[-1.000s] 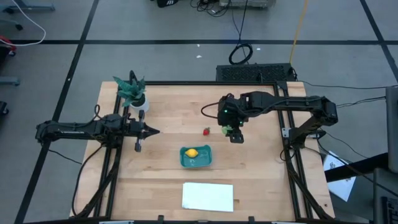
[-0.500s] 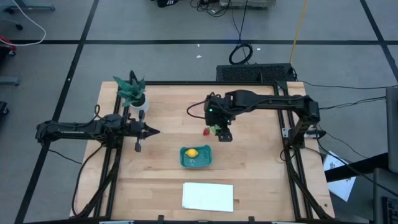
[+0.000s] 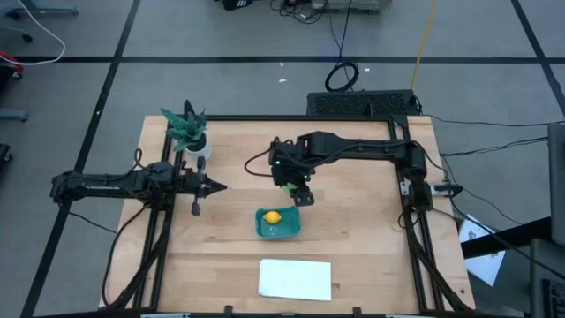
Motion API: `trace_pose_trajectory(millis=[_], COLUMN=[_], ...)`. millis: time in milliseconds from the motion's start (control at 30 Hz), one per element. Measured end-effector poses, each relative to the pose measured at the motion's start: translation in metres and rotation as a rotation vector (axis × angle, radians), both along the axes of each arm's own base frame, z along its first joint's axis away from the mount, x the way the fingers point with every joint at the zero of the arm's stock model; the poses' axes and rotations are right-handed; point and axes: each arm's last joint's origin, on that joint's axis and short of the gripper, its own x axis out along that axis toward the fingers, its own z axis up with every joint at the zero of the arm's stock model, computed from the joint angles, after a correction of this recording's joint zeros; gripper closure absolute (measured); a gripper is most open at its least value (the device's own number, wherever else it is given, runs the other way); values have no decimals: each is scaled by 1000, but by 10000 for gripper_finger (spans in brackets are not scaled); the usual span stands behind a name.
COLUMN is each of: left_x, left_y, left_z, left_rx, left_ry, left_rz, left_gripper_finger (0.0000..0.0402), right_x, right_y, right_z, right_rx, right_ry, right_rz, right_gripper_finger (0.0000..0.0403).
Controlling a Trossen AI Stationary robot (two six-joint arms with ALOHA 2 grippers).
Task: Pick and placing Produce into tupperware
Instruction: Put the green cabbage into the blue bin
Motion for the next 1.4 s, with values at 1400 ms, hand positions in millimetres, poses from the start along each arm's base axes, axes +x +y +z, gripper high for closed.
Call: trace_pose_trajectory(millis=[1400], left_x=[0], left_y=[0], left_z=[-1], left_rx=[-4], left_ry=[10], left_rz=[1], left_gripper_finger=[396], right_x=[18], right_y=[27], right_z=[-52], right_rx=[57], right_ry=[-52], right_rz=[141], right_gripper_finger=[177])
